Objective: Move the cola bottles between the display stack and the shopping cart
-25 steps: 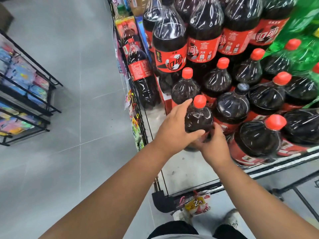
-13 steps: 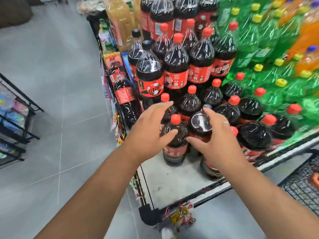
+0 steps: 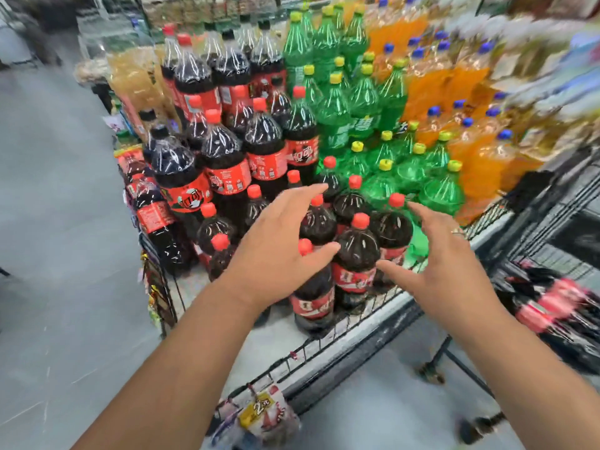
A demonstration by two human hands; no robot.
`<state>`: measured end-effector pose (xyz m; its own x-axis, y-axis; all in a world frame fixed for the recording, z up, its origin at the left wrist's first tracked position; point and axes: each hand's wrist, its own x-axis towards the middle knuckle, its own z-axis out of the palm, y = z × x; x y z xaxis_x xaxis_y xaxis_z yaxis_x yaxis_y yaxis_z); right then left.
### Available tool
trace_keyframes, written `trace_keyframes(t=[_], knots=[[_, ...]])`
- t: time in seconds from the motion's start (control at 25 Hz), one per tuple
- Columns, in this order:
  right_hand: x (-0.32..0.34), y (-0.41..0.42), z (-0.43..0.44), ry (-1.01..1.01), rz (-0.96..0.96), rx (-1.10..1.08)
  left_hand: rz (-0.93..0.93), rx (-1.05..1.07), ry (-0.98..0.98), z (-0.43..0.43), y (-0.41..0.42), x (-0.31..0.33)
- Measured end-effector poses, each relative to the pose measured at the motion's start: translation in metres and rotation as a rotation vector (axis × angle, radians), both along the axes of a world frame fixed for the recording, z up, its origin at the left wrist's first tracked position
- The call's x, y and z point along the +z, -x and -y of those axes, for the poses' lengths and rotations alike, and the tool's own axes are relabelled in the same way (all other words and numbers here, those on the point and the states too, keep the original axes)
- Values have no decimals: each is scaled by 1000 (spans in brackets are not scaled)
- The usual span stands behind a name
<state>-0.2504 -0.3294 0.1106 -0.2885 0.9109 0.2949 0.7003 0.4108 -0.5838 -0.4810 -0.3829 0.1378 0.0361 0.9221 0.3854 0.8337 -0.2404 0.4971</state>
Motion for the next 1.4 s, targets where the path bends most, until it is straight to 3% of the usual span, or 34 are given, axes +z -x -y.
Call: trace_keyframes(t=[0.64, 0.96, 1.4], knots=[[-22, -288, 19, 196, -20, -447, -81, -420, 98, -85, -293, -25], [-56, -353, -28, 304, 0, -605, -100, -589, 223, -170, -376, -60], [-121, -397, -141, 580, -34, -712, -309, -762, 511, -309, -447, -135]])
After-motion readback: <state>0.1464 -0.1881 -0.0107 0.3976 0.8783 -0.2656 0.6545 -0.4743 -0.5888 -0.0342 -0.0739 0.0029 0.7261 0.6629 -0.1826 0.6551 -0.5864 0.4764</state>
